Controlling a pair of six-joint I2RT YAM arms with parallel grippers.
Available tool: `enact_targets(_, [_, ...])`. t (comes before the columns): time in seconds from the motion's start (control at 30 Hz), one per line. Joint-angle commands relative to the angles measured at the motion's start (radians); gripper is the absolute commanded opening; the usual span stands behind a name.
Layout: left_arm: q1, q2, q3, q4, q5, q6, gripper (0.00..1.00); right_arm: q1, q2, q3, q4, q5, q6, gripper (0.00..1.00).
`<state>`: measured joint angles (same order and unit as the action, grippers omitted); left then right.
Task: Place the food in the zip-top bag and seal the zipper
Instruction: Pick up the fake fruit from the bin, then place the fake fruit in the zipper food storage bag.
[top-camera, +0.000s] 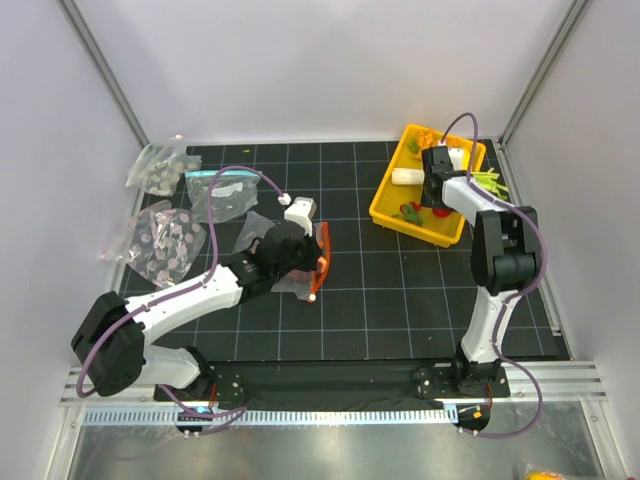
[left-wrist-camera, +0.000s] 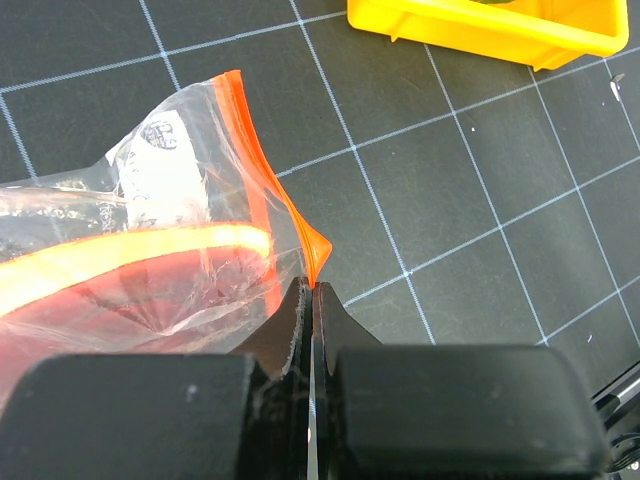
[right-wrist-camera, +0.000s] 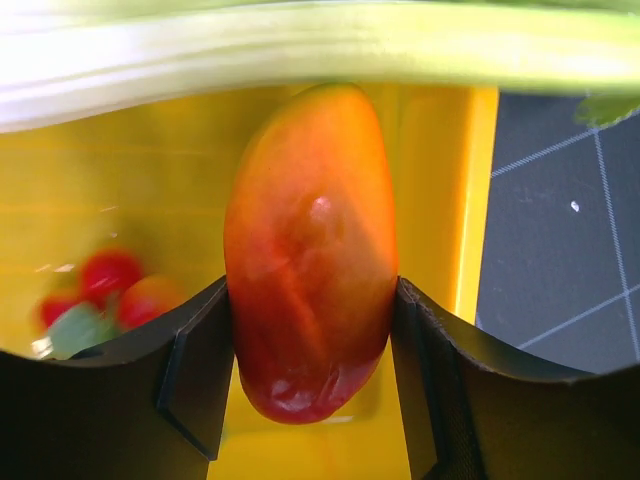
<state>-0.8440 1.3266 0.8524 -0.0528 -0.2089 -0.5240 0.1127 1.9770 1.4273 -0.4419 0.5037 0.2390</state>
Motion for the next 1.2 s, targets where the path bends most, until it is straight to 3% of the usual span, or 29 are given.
enact_targets(0.0, [0.002,-0.006,0.033,0.024,0.0,-0.005,0.0,0.042,-0.228,-0.088,0.115,-0.049,0.072,0.46])
enact_targets(0.13, [0.003,-0.018,0.033,0.019,-0.017,0.002,0.0,0.058,-0.429,-0.244,0.258,-0.181,0.143,0.46])
enact_targets(0.23, [0.002,-0.026,0.033,0.016,-0.024,0.005,0.0,0.11,-0.539,-0.291,0.262,-0.255,0.184,0.46])
enact_targets(0.37, [0.002,-0.032,0.031,0.014,-0.027,0.001,0.0,0.263,-0.686,-0.411,0.33,-0.307,0.21,0.46])
enact_targets(0.5, [0.003,-0.03,0.034,0.005,-0.038,0.005,0.0,0.389,-0.736,-0.505,0.419,-0.473,0.255,0.46])
enact_targets(0.7, [0.006,-0.023,0.047,-0.025,-0.07,0.015,0.0,0.439,-0.675,-0.525,0.395,-0.631,0.249,0.44])
enact_targets(0.87, [0.046,-0.018,0.048,-0.036,-0.041,-0.005,0.0,0.508,-0.532,-0.476,0.353,-0.778,0.203,0.41])
enact_targets(1.17, [0.066,-0.027,0.042,-0.042,-0.028,-0.021,0.0,0.57,-0.414,-0.441,0.353,-0.873,0.192,0.4])
